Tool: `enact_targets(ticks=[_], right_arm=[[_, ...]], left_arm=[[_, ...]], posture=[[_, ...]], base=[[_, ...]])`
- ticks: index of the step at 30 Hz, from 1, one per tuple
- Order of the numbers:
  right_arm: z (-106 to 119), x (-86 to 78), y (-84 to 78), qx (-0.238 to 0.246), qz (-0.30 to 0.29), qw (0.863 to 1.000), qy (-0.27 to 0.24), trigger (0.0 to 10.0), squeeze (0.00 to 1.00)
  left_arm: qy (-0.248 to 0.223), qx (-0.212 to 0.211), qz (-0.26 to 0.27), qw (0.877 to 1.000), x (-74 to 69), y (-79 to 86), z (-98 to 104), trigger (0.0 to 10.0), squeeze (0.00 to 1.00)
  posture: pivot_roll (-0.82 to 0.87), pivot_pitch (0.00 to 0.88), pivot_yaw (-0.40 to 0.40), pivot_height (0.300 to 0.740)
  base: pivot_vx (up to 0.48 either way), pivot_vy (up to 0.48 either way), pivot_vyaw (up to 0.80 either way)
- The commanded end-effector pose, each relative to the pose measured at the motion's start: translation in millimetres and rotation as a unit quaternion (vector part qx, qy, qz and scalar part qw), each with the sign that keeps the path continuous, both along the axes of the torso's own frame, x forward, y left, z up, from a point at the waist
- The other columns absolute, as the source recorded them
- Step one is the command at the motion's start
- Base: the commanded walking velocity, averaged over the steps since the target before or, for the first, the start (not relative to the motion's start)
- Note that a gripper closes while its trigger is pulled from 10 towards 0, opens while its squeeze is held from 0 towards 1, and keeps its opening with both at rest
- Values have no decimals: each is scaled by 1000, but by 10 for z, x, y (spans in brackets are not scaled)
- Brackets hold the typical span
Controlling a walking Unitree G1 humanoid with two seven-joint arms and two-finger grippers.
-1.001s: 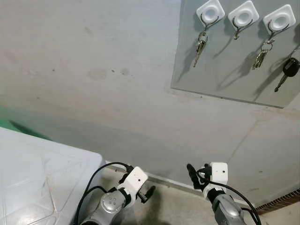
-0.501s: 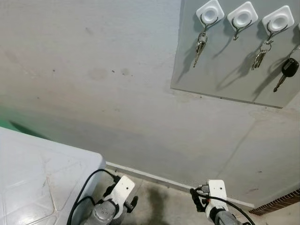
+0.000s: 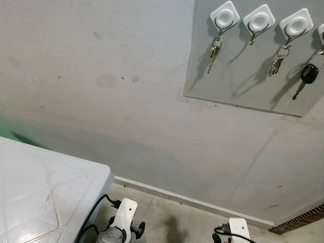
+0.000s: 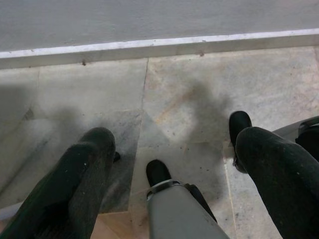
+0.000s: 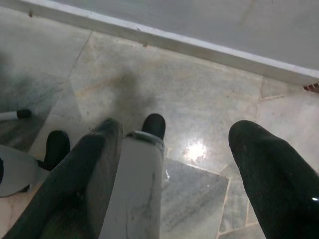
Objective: Hang keys on a hook
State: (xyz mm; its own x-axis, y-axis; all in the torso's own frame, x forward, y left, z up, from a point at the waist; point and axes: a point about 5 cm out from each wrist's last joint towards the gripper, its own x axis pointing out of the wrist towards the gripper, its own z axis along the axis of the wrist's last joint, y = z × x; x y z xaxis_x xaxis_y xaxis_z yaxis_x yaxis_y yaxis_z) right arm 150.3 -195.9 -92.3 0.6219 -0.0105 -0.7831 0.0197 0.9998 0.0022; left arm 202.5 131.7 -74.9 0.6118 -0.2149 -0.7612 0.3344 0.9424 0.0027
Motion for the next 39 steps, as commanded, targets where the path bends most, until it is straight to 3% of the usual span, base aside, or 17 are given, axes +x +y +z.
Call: enact_targets(ticks=[1,4,5,13,29,39], right_arm=[[-18,-35,-1,-2,-4,1000,10,10000,0],[-70,-161,13,-5,-4,999,33,10000,0],[-96,-225,23,-6,-5,999,45,10000,0],[-121,-299,20,-8,-4,998,60,10000,0],[-147,-388,2,-10,6,997,77,10000,0],[-170,-480,-12,-7,1,996,89,10000,0]], left_arm=[[11,10,23,1000,-28,90,-24,10000,0],[28,23,31,999,-114,154,-71,10000,0],[42,28,38,998,-202,201,-115,10000,0],[58,25,49,997,-332,252,-170,10000,0],[57,24,60,996,-354,223,-181,10000,0],[60,26,72,995,-364,315,-181,10000,0]], posture=[[115,64,24,740],[115,46,22,740],[115,46,22,740],[118,46,20,740],[125,23,3,740],[122,10,7,740]], base=[[0,0,0],[0,0,0],[0,0,0],[0,-82,0],[0,-448,0],[0,0,0]])
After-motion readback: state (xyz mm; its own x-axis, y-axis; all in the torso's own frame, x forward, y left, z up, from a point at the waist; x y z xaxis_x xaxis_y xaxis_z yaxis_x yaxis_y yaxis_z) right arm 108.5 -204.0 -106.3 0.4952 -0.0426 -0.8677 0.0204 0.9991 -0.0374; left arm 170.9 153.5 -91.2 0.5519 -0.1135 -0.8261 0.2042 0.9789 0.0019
